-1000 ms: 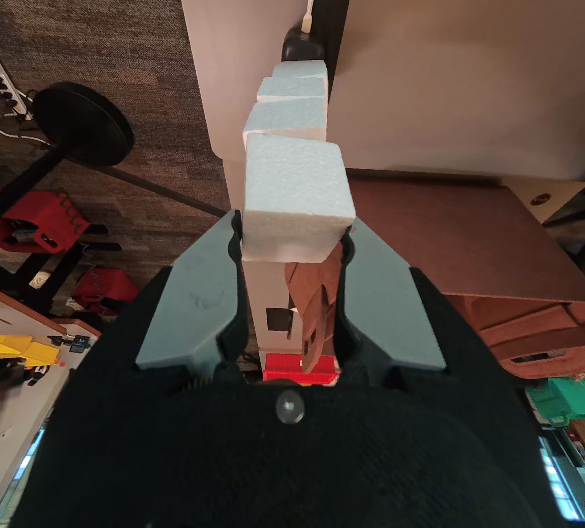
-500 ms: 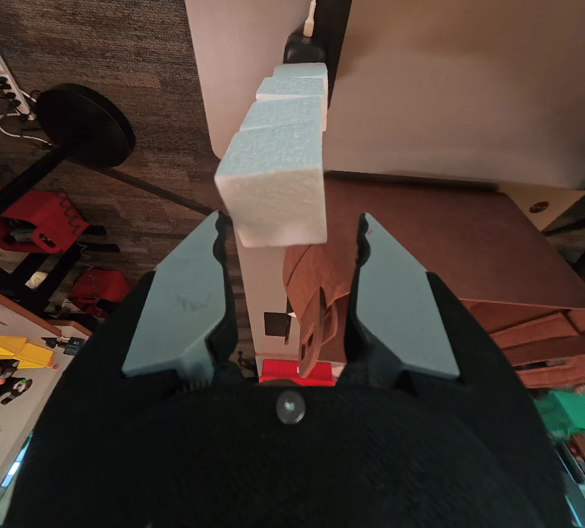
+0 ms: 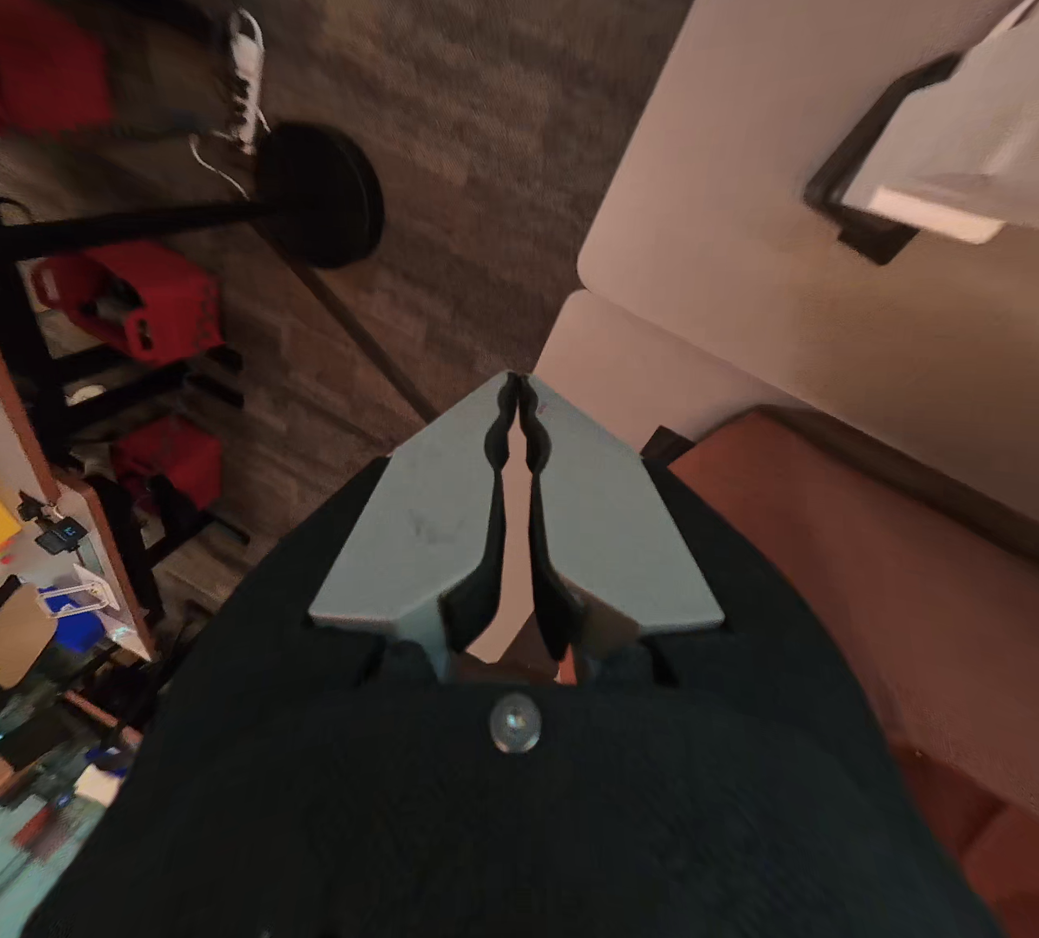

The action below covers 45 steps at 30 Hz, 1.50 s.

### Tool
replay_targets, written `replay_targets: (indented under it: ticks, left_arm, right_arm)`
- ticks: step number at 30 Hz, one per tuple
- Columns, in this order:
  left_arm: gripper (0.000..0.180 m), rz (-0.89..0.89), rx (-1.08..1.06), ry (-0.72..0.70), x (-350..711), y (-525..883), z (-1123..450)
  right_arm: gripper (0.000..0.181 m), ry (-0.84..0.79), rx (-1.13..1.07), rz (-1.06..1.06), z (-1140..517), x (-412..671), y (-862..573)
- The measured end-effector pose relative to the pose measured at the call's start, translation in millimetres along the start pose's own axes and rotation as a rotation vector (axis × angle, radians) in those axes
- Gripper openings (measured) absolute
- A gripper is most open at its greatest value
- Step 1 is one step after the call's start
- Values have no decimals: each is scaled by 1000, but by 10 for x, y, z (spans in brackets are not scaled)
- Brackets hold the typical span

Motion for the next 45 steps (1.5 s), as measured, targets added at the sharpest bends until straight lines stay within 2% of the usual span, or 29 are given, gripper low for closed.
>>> replay_targets:
  ticks: [2,4,6,8,10,15,18,23,26,29,34,38,40,42,45]
  left_arm:
    - [0,-57,-89,72,99,-169,-461]
    - [0,-99,-75,130,206,-251,-860]
    - [0,-64,-50,179,324,-277,-1173]
    - [0,-41,-144,173,452,-365,-1346]
    - [0,-121,-204,133,565,-479,-1393]
    - [0,-412,-469,225,489,-1092,-1274]
    - [0,-583,-408,179,305,-1445,-1065]
    - [0,-600,-317,-33,183,-1575,-595]
    - [0,-522,-213,-42,118,-1457,-299]
    - [0,-355,-137,-40,105,-1339,47]
    - [0,-108,-222,-116,-122,-1709,880]
    - [40,-3,-216,-221,-628,-2389,1526]
    - [58,55,-312,-290,-908,-2935,1686]
    - [58,116,-388,-345,-1170,-3552,1628]
    - [56,250,-423,-338,-1519,-4407,1138]
  right_arm:
    - [26,26,-11,-9,-30,-9,2]
    - [25,43,-28,-31,-41,-25,2]
    - [23,48,-48,-56,-34,-32,3]
    - [22,46,-60,-76,-25,-21,1]
    - [21,41,-60,-89,-31,7,-2]
    - [19,42,-59,-61,-59,108,4]
    - [19,22,-51,-41,-51,162,20]
    - [19,3,-37,9,-33,199,43]
    - [19,-14,-39,46,16,232,73]
    - [19,-41,-31,84,49,289,103]
    - [27,-49,50,189,-55,426,123]
    - [31,-1,59,336,-109,479,19]
    - [32,10,63,386,-88,499,-66]
    - [34,5,80,408,-69,528,-137]
    - [36,-25,103,420,-65,574,-187]
Point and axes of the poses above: each gripper's, where its closed fingertips meet, z back along the fingers, x out of its top, y = z × x across the jaws, the point moved 10 cm from there along z, back along the fingers, and after that the axes turned 8 degrees about z, right-handed, at the moved point
